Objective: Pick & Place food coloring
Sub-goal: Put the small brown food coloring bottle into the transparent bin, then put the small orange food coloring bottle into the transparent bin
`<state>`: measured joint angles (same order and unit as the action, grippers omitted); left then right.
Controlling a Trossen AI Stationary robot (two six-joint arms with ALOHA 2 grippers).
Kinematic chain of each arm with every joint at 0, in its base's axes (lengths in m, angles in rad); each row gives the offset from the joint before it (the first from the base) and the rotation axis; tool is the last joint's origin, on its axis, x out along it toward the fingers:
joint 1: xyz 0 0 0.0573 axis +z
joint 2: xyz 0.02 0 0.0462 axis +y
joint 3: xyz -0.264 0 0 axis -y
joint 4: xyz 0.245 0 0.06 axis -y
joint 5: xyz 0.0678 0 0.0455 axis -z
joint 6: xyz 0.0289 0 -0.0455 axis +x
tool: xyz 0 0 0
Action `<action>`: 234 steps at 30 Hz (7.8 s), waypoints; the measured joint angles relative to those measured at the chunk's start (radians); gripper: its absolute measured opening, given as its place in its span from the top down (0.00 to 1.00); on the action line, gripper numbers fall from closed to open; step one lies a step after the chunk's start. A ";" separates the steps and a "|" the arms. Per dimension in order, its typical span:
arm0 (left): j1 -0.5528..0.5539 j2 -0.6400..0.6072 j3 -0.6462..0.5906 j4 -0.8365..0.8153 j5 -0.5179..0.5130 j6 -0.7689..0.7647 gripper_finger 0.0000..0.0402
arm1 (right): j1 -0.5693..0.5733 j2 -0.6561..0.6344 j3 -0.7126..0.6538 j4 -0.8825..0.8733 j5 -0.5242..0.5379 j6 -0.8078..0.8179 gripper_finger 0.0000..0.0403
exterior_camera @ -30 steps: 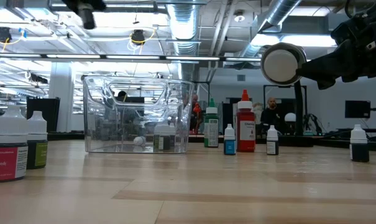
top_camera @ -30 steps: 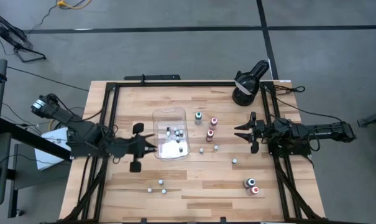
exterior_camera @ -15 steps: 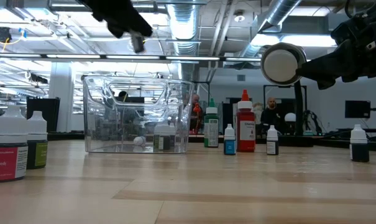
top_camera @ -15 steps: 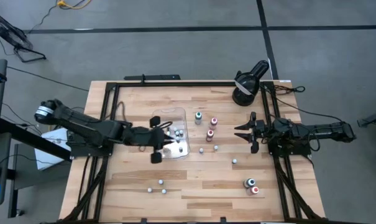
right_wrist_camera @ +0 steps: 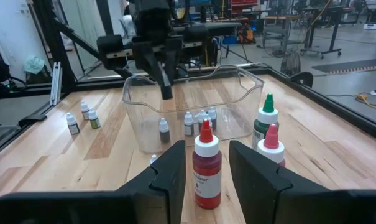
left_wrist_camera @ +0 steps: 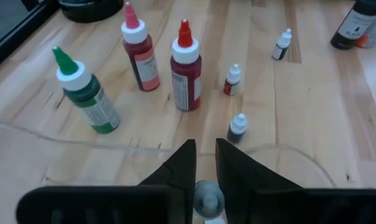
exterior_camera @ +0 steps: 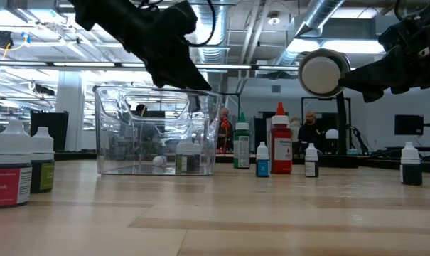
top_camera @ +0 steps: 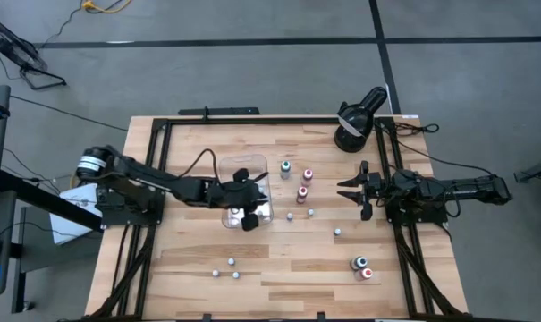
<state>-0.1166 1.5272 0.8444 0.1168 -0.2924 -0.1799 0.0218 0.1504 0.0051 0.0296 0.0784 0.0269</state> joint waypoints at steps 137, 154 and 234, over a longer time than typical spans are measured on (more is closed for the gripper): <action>0.065 0.118 0.030 -0.040 0.204 0.373 0.68 | 0.000 0.000 0.000 0.000 0.000 0.000 0.72; 0.062 0.049 0.030 -0.121 0.198 0.397 0.68 | 0.000 0.000 0.000 -0.002 0.000 0.000 0.72; -0.764 -0.019 0.023 -0.508 -0.064 0.345 0.68 | 0.000 0.000 0.000 0.000 0.000 0.000 0.72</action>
<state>-0.8807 1.5085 0.8676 -0.3915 -0.3569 0.1652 0.0219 0.1502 0.0049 0.0296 0.0784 0.0269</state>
